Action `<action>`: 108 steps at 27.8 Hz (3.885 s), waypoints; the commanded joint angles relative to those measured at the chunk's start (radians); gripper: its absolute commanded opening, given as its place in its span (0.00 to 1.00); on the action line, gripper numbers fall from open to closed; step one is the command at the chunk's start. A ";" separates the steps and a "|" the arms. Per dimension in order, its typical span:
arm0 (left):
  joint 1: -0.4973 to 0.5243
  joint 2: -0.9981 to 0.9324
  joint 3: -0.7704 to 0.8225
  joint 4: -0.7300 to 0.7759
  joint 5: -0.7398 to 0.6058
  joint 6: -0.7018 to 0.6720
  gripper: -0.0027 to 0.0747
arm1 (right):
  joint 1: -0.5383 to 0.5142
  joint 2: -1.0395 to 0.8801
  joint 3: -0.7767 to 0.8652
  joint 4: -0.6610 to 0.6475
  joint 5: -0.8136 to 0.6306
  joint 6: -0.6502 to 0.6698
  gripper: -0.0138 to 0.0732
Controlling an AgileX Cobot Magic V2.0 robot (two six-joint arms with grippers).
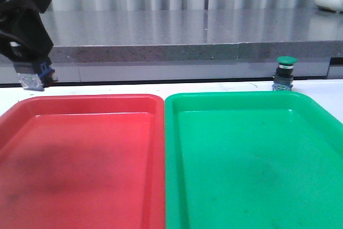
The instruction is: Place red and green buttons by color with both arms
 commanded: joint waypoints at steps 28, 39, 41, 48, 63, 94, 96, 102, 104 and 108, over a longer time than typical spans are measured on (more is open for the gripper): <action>-0.037 0.160 0.079 -0.011 -0.217 -0.010 0.27 | -0.006 0.009 -0.028 0.000 -0.061 -0.004 0.80; -0.037 0.211 0.079 -0.011 -0.220 -0.010 0.27 | -0.006 0.009 -0.028 0.000 -0.061 -0.004 0.80; -0.037 0.215 0.079 -0.011 -0.220 -0.010 0.28 | -0.006 0.009 -0.028 0.000 -0.061 -0.004 0.80; -0.037 0.215 0.079 -0.024 -0.222 -0.010 0.51 | -0.006 0.009 -0.028 0.000 -0.061 -0.004 0.80; -0.038 0.077 0.079 -0.030 -0.156 -0.010 0.66 | -0.006 0.009 -0.028 0.000 -0.061 -0.004 0.80; -0.038 -0.603 0.129 -0.030 0.123 -0.008 0.65 | -0.006 0.009 -0.028 0.000 -0.061 -0.004 0.80; -0.038 -0.637 0.141 -0.030 0.128 -0.008 0.65 | -0.006 0.009 -0.028 0.000 -0.061 -0.004 0.80; -0.038 -0.715 0.172 -0.030 0.152 -0.008 0.65 | -0.006 0.009 -0.028 0.000 -0.061 -0.004 0.80; -0.038 -0.732 0.177 -0.030 0.152 -0.008 0.65 | -0.006 0.009 -0.028 0.000 -0.061 -0.004 0.80; -0.038 -0.742 0.179 -0.030 0.148 -0.008 0.65 | -0.006 0.009 -0.028 0.000 -0.061 -0.004 0.80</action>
